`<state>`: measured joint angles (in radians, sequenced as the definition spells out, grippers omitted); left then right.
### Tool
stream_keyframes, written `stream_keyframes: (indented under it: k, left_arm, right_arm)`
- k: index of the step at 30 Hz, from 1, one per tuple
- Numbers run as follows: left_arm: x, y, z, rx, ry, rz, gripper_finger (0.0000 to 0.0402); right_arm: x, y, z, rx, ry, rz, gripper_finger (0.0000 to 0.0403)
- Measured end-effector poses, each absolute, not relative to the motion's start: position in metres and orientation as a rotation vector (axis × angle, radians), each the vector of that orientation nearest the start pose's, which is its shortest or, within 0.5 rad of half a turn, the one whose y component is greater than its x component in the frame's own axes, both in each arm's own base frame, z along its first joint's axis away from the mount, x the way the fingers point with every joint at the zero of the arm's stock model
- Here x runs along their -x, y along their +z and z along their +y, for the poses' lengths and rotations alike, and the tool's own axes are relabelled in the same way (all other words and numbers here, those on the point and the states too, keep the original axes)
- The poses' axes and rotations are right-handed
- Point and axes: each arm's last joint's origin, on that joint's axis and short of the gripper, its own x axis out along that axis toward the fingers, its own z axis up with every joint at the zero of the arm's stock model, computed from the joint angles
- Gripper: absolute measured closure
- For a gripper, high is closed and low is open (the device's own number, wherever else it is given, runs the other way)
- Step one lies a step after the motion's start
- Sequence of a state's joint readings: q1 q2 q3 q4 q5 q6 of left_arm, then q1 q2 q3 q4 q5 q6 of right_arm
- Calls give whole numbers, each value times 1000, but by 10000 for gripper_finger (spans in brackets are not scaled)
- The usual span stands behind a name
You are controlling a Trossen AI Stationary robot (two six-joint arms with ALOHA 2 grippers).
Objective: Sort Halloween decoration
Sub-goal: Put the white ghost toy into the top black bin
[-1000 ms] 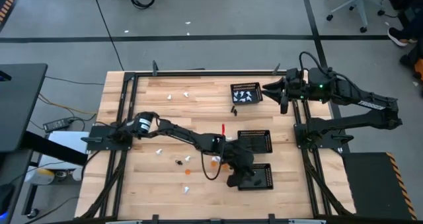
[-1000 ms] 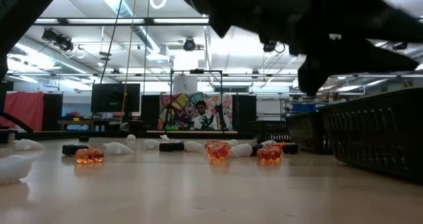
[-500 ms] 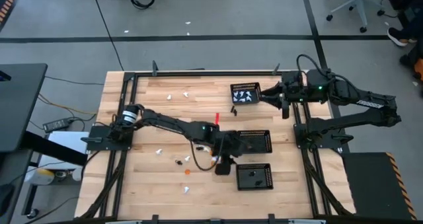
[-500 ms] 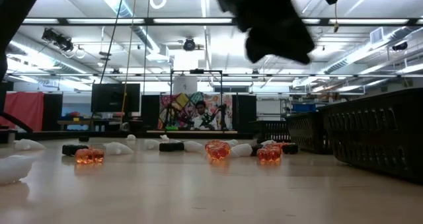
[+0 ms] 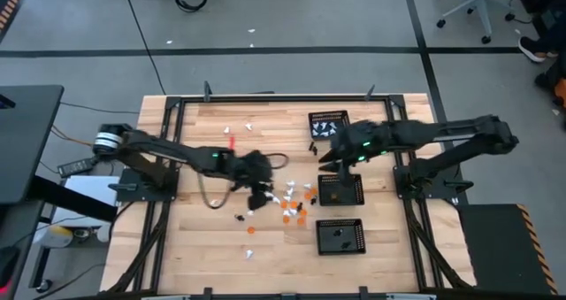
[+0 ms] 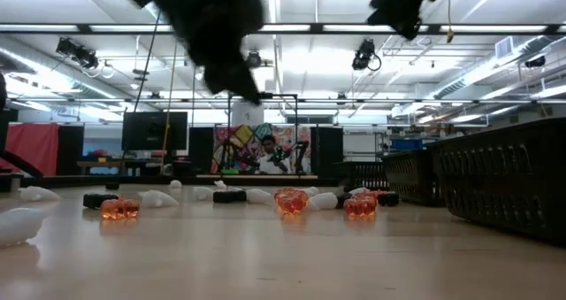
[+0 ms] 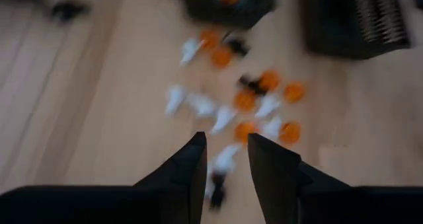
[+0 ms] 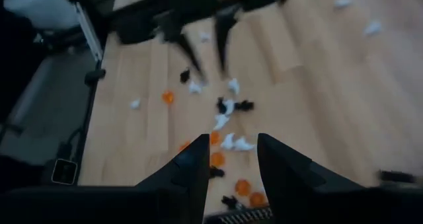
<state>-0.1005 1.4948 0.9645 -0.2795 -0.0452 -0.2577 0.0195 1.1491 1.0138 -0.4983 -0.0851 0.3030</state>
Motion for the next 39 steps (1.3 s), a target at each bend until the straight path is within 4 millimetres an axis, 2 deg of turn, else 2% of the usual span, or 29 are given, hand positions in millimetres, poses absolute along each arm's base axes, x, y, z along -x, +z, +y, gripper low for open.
stream_keyframes:
  k: [4,8,11,16,21,25,28,35,39]
  left_arm:
    - [-268,211,-22,328,192,754,284]
    - [-240,200,-17,433,314,708,284]
    - [-226,197,-16,481,372,658,284]
    - [-206,194,-12,523,446,601,284]
    - [-194,191,-10,567,469,552,284]
    - [-186,190,-8,611,490,522,284]
    - [-183,194,-7,616,490,507,284]
    - [-183,197,-7,630,489,483,284]
    - [-183,197,-7,632,489,484,284]
  right_arm:
    - [-271,288,10,-336,62,713,270]
    - [-293,268,11,-356,85,736,270]
    - [-304,255,12,-361,84,777,270]
    - [-324,244,12,-304,95,834,270]
    - [-350,232,10,-192,118,875,270]
    - [-367,212,2,-114,84,940,270]
    - [-375,195,-5,-121,72,992,264]
    - [-376,166,-11,-124,87,1122,227]
    - [-377,162,-12,-65,82,1135,201]
